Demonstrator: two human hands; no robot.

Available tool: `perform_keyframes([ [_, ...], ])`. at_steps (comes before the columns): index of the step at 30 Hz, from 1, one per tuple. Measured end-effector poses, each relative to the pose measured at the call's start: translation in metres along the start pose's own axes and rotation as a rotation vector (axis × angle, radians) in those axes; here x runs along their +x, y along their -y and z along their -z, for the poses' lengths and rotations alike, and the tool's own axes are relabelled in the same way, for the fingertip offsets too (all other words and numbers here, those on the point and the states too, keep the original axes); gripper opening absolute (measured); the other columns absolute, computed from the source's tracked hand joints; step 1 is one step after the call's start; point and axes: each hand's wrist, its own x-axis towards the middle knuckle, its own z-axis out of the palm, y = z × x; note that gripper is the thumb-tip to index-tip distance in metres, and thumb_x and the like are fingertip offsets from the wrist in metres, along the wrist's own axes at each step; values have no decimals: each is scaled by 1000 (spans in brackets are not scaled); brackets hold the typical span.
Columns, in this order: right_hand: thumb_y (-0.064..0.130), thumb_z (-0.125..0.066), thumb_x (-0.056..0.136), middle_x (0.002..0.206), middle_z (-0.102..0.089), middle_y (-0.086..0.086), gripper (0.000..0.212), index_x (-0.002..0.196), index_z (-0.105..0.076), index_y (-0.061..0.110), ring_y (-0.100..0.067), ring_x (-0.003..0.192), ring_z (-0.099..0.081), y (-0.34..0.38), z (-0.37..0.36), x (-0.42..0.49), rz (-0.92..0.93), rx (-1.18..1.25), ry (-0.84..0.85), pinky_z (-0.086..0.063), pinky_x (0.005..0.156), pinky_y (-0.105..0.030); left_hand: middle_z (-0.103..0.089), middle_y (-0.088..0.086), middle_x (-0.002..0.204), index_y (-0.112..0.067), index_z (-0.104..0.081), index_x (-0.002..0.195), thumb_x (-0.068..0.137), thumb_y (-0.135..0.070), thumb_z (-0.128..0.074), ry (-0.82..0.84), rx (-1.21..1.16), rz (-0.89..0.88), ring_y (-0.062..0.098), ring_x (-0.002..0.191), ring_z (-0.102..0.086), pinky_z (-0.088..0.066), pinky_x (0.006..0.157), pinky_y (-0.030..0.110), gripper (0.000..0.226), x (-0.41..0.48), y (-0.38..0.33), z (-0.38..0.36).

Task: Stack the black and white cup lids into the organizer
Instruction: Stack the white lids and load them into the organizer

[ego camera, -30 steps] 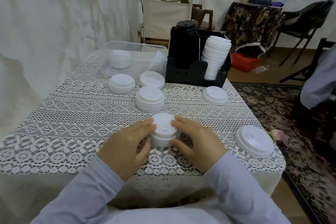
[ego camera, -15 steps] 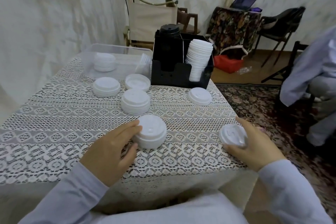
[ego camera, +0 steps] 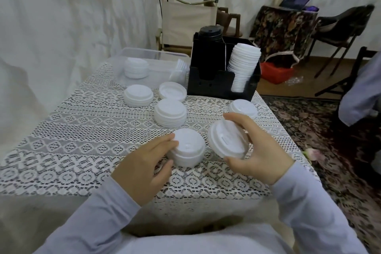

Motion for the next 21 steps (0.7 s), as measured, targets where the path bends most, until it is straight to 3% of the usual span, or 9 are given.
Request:
perform_keyframes([
  [2, 5, -75, 64, 124, -44, 22, 85, 131, -35, 39, 10, 110, -46, 11, -7, 12, 56, 34, 36, -42, 79, -2, -60, 5, 125, -9, -60, 122, 84, -29, -44, -20, -53, 7, 9, 114, -53, -37, 102, 23, 46, 1, -2, 2],
  [4, 3, -73, 63, 126, -44, 18, 89, 135, -32, 36, 7, 113, -45, 22, -16, 21, 111, 38, 88, -39, 88, -4, -61, -3, 120, -16, -55, 125, 87, -30, -44, -92, -179, 34, 0, 112, -53, -38, 99, 10, 43, 3, -7, 5],
  [7, 27, -70, 61, 127, -40, 16, 87, 137, -29, 34, 2, 112, -44, 39, -28, 30, 179, 13, 166, -37, 97, -11, -59, -21, 110, -36, -47, 120, 86, -34, -48, -221, -406, 111, -7, 101, -56, -43, 84, 5, 34, 9, -18, 11],
  [9, 48, -57, 56, 128, -40, 14, 91, 140, -28, 31, 1, 112, -43, 47, -33, 36, 210, -11, 187, -38, 99, -15, -56, -20, 118, -39, -42, 124, 83, -35, -51, -224, -462, 122, -6, 108, -53, -40, 89, 6, 42, 10, -20, 10],
  [10, 49, -55, 55, 132, -39, 12, 93, 141, -27, 31, -1, 116, -42, 48, -35, 39, 217, -17, 199, -39, 102, -19, -53, -17, 125, -37, -40, 127, 81, -37, -52, -199, -449, 125, -5, 116, -49, -37, 94, 7, 48, 11, -19, 9],
  [13, 38, -63, 57, 139, -37, 10, 93, 142, -23, 36, -7, 125, -39, 46, -36, 47, 217, -32, 244, -38, 106, -28, -41, -20, 137, -39, -32, 132, 75, -44, -55, -126, -421, 146, -8, 129, -34, -25, 105, 7, 61, 13, -13, 7],
  [16, 25, -75, 63, 139, -36, 13, 95, 139, -21, 43, -4, 127, -38, 42, -36, 49, 223, -39, 272, -37, 107, -29, -41, -26, 133, -45, -33, 129, 68, -51, -62, -81, -459, 173, -7, 125, -40, -33, 105, 14, 68, 20, -11, 9],
  [19, 11, -70, 62, 144, -34, 8, 95, 137, -22, 44, -6, 134, -33, 38, -34, 49, 218, 10, 247, -32, 111, -27, -46, -18, 131, -32, -39, 133, 65, -57, -63, -52, -419, 198, 0, 124, -43, -38, 107, 30, 76, 26, -9, 7],
  [21, 3, -68, 62, 145, -35, 6, 95, 138, -25, 41, -4, 135, -32, 33, -32, 47, 216, 67, 192, -30, 112, -24, -46, -20, 126, -26, -41, 133, 64, -58, -63, -60, -411, 203, 0, 121, -44, -39, 106, 31, 79, 28, -10, 7],
])
